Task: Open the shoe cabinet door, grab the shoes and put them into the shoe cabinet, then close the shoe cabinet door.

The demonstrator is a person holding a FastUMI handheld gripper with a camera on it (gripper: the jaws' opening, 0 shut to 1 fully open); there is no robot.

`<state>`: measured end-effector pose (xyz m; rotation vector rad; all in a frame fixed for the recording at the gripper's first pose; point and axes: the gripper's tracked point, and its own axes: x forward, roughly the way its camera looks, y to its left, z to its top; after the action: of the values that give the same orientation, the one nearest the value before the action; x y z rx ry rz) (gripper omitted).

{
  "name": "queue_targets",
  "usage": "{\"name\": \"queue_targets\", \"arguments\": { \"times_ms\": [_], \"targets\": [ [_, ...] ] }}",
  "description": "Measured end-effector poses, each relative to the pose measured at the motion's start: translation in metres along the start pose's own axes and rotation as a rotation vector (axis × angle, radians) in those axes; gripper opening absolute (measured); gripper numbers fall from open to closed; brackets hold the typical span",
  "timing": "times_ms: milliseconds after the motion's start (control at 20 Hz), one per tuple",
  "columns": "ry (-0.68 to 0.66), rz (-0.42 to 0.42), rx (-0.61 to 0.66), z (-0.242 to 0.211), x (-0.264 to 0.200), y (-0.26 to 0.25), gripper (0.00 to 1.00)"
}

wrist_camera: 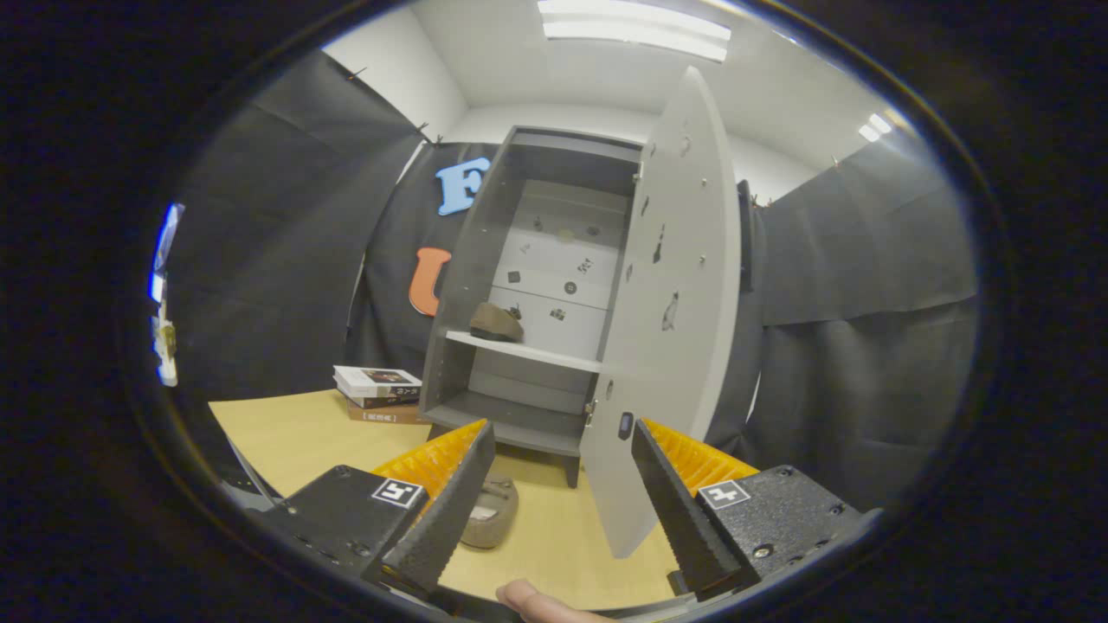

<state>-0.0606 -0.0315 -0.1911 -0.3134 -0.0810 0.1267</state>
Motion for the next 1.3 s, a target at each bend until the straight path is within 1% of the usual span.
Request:
{"name": "queue_targets", "arguments": {
  "times_ms": [100,200,400,600,900,1100,1150,1300],
  "targets": [
    [-0.002,0.038,-0.052,-0.011,-0.002,0.030,1.00],
    [-0.015,0.066,-0.066,-0.016,-0.003,0.051,1.00],
    [0.001,0.098,0.022,-0.037,0.007,0.077,1.00],
    [0.101,0.126,0.122,-0.077,0.033,0.098,1.00],
    [0.294,0.131,0.214,-0.149,0.085,0.123,1.00],
    [0.339,0.130,0.199,-0.183,0.123,0.138,1.00],
    [0.345,0.124,0.215,-0.187,0.132,0.138,1.00],
    [0.369,0.104,0.296,-0.200,0.155,0.143,0.93]
  ]
}}
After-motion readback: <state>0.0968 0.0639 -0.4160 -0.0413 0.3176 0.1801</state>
